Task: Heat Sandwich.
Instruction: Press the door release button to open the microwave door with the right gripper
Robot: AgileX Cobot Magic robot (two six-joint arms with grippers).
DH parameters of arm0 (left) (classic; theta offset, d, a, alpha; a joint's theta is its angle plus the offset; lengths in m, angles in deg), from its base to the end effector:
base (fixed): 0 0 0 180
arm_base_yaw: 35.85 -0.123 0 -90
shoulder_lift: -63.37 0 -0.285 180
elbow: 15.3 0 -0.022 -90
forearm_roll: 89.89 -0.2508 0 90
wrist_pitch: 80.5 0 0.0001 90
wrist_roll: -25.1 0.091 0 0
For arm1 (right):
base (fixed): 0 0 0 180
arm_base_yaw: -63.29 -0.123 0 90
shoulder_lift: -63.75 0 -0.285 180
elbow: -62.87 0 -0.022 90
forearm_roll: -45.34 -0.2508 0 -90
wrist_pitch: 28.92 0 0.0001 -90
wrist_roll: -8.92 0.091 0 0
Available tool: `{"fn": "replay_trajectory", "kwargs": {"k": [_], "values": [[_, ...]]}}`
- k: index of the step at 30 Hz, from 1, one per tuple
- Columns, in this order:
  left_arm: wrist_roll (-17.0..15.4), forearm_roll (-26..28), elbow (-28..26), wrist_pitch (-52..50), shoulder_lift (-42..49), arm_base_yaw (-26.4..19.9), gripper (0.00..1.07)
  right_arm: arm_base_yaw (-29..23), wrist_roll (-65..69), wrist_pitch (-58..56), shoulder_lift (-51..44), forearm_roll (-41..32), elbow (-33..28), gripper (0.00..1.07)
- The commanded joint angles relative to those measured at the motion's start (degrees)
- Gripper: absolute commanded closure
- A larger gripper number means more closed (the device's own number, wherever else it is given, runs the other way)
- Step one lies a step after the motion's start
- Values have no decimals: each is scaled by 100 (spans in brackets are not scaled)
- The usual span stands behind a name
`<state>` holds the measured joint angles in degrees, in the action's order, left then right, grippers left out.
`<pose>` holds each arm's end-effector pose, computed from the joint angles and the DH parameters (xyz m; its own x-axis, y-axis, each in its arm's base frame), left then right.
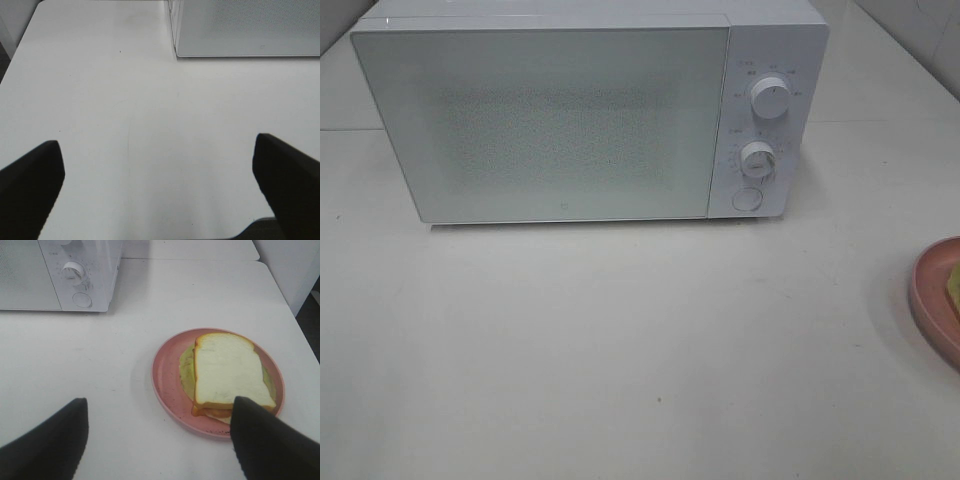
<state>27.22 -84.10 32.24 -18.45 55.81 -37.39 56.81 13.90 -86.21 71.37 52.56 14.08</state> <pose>-0.0085 -0.0083 0.2808 -0.4548 -0.0227 -0.8903 0.0478 0.9976 -0.0498 -0.0017 -0.0099 0.2817 -0.3963 -0.0264 -0.9177 -0.0085 0.9996 -0.0251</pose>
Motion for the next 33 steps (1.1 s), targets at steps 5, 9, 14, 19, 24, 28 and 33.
{"fn": "replay_trajectory", "kwargs": {"k": [5, 9, 14, 19, 24, 28, 33], "values": [[-11, 6, 6, -69, 138, -6, 9, 34, -46, 17, -166, 6, -6, 32], [-11, 6, 6, -69, 138, -6, 9, 34, -46, 17, -166, 6, -6, 32], [-11, 6, 6, -69, 138, -6, 9, 34, -46, 17, -166, 6, -6, 32], [-11, 6, 6, -69, 138, -6, 9, 34, -46, 23, -166, 6, 0, 32], [-11, 6, 6, -69, 138, -6, 9, 34, 6, 201, -80, 6, 166, 32], [-11, 6, 6, -69, 138, -6, 9, 34, 6, 453, 172, 6, 212, 32], [-11, 6, 6, -69, 138, -6, 9, 34, 6, 911, 510, 6, 212, 32]]}}
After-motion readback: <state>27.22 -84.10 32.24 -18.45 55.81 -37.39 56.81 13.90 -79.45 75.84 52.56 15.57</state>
